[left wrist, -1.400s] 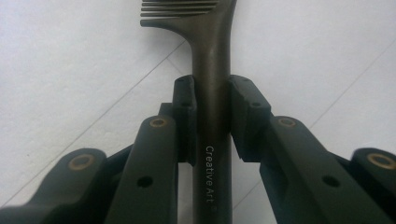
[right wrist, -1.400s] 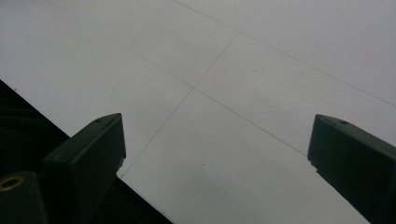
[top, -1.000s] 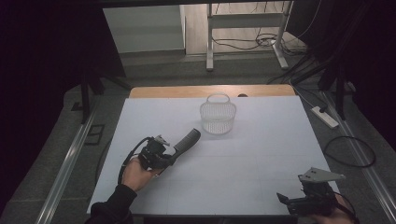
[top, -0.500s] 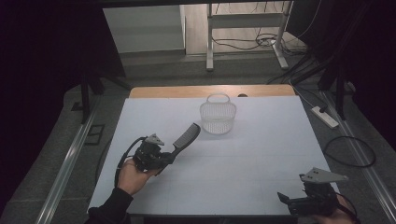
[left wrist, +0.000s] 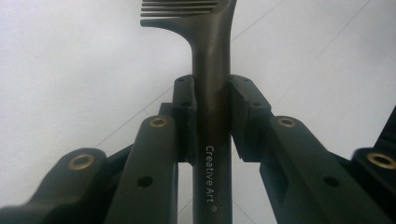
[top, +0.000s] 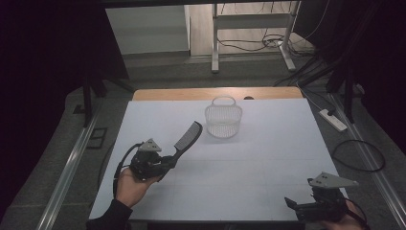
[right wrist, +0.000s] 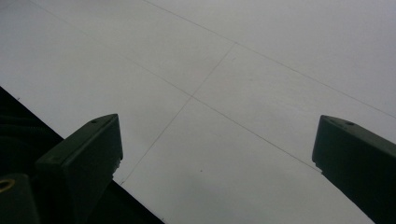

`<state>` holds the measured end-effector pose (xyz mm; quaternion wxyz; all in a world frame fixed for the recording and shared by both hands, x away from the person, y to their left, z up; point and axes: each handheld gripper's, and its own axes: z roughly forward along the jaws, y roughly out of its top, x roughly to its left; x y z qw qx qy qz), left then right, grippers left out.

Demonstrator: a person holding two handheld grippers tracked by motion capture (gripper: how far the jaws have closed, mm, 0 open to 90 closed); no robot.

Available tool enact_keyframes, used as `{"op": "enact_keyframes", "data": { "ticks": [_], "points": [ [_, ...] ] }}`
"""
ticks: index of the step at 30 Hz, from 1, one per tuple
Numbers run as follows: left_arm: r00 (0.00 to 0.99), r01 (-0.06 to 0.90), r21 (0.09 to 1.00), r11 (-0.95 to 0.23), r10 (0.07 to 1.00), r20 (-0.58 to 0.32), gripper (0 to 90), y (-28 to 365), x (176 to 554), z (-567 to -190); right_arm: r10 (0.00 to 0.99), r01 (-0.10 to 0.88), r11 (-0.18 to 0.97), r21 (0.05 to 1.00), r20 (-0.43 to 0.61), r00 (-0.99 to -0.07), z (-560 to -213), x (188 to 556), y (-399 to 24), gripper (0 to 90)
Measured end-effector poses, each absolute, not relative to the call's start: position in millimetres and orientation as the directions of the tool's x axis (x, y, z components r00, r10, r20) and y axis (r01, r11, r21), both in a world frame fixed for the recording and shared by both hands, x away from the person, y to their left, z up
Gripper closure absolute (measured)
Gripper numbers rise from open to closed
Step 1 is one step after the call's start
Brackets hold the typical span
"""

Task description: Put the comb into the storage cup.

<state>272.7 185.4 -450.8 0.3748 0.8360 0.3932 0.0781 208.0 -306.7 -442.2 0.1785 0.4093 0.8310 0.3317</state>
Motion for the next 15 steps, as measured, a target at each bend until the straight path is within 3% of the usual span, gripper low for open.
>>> {"op": "enact_keyframes", "data": {
  "ticks": [15],
  "points": [
    [0.683,0.57,0.747,-0.341,0.703,-0.2,72.8,190,244,-444,0.798,0.555,0.435,0.709,-0.017,-0.603,-441,208,-308,0.3]
  ]
}}
